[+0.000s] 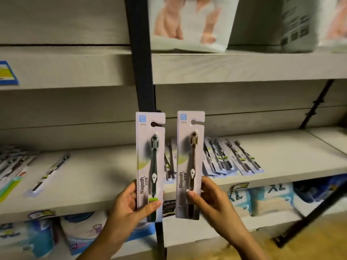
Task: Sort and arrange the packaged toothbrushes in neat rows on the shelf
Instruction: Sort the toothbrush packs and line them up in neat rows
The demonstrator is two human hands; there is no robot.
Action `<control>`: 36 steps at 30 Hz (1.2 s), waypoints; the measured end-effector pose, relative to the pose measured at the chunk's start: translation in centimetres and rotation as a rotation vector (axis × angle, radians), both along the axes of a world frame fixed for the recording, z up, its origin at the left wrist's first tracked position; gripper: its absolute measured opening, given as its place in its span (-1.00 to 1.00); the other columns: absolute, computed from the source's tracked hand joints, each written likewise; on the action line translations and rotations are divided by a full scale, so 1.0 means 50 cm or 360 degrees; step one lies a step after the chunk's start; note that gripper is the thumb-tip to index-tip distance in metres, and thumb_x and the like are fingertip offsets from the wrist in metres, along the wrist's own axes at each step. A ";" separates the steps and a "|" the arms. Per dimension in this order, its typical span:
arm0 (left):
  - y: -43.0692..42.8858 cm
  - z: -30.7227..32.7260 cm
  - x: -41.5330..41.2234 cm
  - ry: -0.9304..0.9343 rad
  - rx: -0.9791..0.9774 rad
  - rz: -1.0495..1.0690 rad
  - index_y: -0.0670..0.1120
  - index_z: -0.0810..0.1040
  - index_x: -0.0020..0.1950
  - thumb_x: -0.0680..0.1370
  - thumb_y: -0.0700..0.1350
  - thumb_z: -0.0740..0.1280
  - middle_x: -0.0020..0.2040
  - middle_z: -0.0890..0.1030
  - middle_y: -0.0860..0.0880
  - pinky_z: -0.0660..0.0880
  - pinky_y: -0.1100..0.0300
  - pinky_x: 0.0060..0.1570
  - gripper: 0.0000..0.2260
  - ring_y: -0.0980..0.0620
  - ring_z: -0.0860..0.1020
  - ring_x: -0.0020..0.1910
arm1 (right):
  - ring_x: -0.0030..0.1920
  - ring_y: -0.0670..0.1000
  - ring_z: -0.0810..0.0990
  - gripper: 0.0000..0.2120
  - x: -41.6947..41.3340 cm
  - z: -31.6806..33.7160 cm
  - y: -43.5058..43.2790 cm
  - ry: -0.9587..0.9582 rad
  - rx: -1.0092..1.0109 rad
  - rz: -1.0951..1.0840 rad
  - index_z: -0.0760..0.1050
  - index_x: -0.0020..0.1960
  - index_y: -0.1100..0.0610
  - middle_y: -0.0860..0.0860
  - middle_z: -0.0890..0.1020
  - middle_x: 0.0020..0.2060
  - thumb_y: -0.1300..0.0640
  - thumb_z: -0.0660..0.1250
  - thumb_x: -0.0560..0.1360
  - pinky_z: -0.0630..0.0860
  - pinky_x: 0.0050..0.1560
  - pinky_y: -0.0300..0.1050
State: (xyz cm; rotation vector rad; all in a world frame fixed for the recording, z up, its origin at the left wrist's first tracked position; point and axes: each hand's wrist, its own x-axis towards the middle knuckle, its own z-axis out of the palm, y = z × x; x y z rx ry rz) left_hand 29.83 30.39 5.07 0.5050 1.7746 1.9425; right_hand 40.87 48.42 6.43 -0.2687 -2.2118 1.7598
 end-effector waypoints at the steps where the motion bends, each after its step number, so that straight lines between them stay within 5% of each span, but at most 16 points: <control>1: 0.023 0.002 0.007 0.0014 -0.0006 0.0000 -0.05 0.52 0.06 0.29 -0.40 0.41 -0.08 0.70 -0.01 0.59 0.28 -0.23 -0.58 0.02 0.67 -0.09 | 0.01 -0.06 0.66 -0.70 0.006 0.000 0.023 0.0008 -0.0021 0.0005 0.47 0.15 -0.01 -0.08 0.67 0.01 -0.01 0.30 0.43 0.61 0.04 -0.04; 6: 0.153 -0.003 0.051 0.0026 0.0051 0.0035 -0.05 0.52 0.04 0.25 -0.38 0.48 -0.15 0.71 0.05 0.58 0.33 -0.27 -0.56 0.09 0.67 -0.16 | 0.02 -0.07 0.65 -0.76 0.034 -0.014 0.153 0.0018 -0.0016 0.0052 0.47 0.17 0.03 -0.08 0.65 0.04 0.11 0.30 0.51 0.60 0.03 -0.15; 10: 0.300 -0.026 0.086 -0.0008 0.0112 0.0113 -0.07 0.53 0.06 -0.15 0.08 0.65 -0.09 0.71 0.01 0.59 0.31 -0.23 -0.18 0.05 0.67 -0.11 | 0.02 -0.09 0.65 -0.73 0.060 -0.034 0.309 -0.0044 -0.0009 0.0129 0.46 0.19 0.04 -0.08 0.65 0.05 0.07 0.32 0.50 0.58 -0.01 -0.19; 12: 0.384 -0.042 0.106 -0.0032 0.0106 0.0206 -0.08 0.52 0.07 0.05 -0.10 0.65 -0.13 0.71 0.03 0.59 0.30 -0.23 -0.37 0.09 0.67 -0.15 | 0.04 -0.06 0.65 -0.68 0.082 -0.036 0.397 -0.0102 -0.0019 0.0170 0.46 0.20 0.04 -0.09 0.65 0.06 0.02 0.32 0.46 0.58 0.04 -0.13; 15: 0.499 -0.043 0.133 -0.0053 0.0066 0.0282 -0.07 0.52 0.03 0.36 -0.49 0.37 -0.18 0.71 0.08 0.58 0.34 -0.23 -0.61 0.15 0.66 -0.20 | 0.03 0.07 0.66 -0.65 0.108 -0.027 0.512 -0.0110 -0.0036 0.0173 0.48 0.18 0.07 -0.07 0.67 0.05 0.03 0.34 0.42 0.59 0.10 0.02; 21: 0.615 -0.051 0.151 -0.0068 -0.0045 0.0375 0.02 0.50 0.03 0.39 -0.40 0.39 -0.12 0.69 0.16 0.60 0.28 -0.18 -0.63 0.15 0.65 -0.08 | -0.08 0.02 0.67 -0.79 0.094 -0.045 0.657 -0.0223 0.0057 0.0082 0.45 0.09 0.07 -0.01 0.70 -0.08 0.13 0.35 0.47 0.61 -0.02 0.05; 25: 0.639 -0.056 0.140 -0.0084 -0.0101 0.0478 0.04 0.52 0.03 0.40 -0.36 0.40 -0.08 0.69 0.12 0.60 0.22 -0.17 -0.65 0.09 0.65 -0.03 | -0.17 0.19 0.65 -0.78 -0.005 -0.131 0.731 -0.0479 0.0230 -0.0126 0.44 -0.05 0.05 0.16 0.67 -0.23 -0.01 0.42 0.43 0.56 -0.06 0.20; 31: 0.659 -0.059 0.117 -0.0051 -0.0214 0.0540 -0.01 0.54 0.01 0.41 -0.33 0.42 -0.08 0.70 0.06 0.58 0.28 -0.21 -0.71 0.05 0.65 -0.04 | 0.02 0.15 0.61 -0.63 -0.144 -0.218 0.757 -0.0888 0.0293 -0.0229 0.45 0.10 0.17 0.10 0.63 -0.01 -0.07 0.38 0.45 0.52 0.13 0.07; 36: 0.684 -0.063 0.119 -0.0065 -0.0196 0.0500 -0.04 0.55 0.00 0.42 -0.34 0.40 -0.10 0.70 0.05 0.57 0.29 -0.22 -0.74 0.07 0.66 -0.08 | 0.04 0.11 0.60 -0.68 -0.178 -0.227 0.764 -0.1042 0.0527 -0.0168 0.51 0.09 0.17 0.12 0.63 0.04 -0.07 0.28 0.53 0.48 0.07 -0.06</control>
